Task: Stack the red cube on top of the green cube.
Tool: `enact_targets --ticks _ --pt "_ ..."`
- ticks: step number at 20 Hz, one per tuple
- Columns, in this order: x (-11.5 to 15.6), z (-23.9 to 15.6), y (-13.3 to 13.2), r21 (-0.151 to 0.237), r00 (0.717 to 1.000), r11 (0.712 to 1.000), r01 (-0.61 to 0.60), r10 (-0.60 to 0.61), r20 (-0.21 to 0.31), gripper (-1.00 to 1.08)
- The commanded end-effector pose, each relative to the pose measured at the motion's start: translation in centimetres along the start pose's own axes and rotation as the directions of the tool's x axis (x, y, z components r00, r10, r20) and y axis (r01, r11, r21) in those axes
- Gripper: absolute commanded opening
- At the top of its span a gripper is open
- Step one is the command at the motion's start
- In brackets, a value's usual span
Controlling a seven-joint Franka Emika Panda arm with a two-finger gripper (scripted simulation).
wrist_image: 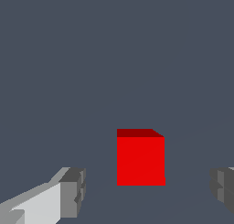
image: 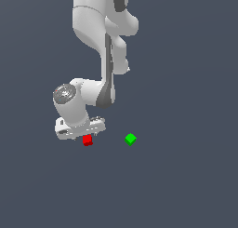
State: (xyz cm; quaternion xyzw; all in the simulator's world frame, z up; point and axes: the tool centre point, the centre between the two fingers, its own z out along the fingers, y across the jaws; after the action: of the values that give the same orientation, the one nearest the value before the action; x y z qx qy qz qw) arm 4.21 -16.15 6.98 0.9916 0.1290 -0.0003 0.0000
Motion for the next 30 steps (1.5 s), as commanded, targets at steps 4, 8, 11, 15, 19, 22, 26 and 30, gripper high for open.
enact_targets --ticks 4,8,11,15,19,22,26,30 --pt "0.0 0.2 0.0 0.0 1.0 1.0 0.001 -0.001 0.0 1.0" --pt "0.0 1.4 0.0 0.0 1.0 1.0 0.001 -0.001 0.0 1.0" --pt "0.0 3.0 0.0 0.0 1.0 1.0 0.001 -0.001 0.0 1.0" --pt "0.0 4.6 -0.1 0.0 1.0 1.0 0.002 -0.002 -0.001 1.0" --pt "0.1 5.0 0.0 0.0 1.0 1.0 0.002 -0.002 -0.001 1.0" --pt "0.1 5.0 0.0 0.0 1.0 1.0 0.002 -0.002 -0.001 -1.0" --pt "0.1 5.0 0.0 0.0 1.0 1.0 0.002 -0.002 -0.001 -1.0" --pt "0.1 5.0 0.0 0.0 1.0 1.0 0.002 -0.002 -0.001 -1.0"
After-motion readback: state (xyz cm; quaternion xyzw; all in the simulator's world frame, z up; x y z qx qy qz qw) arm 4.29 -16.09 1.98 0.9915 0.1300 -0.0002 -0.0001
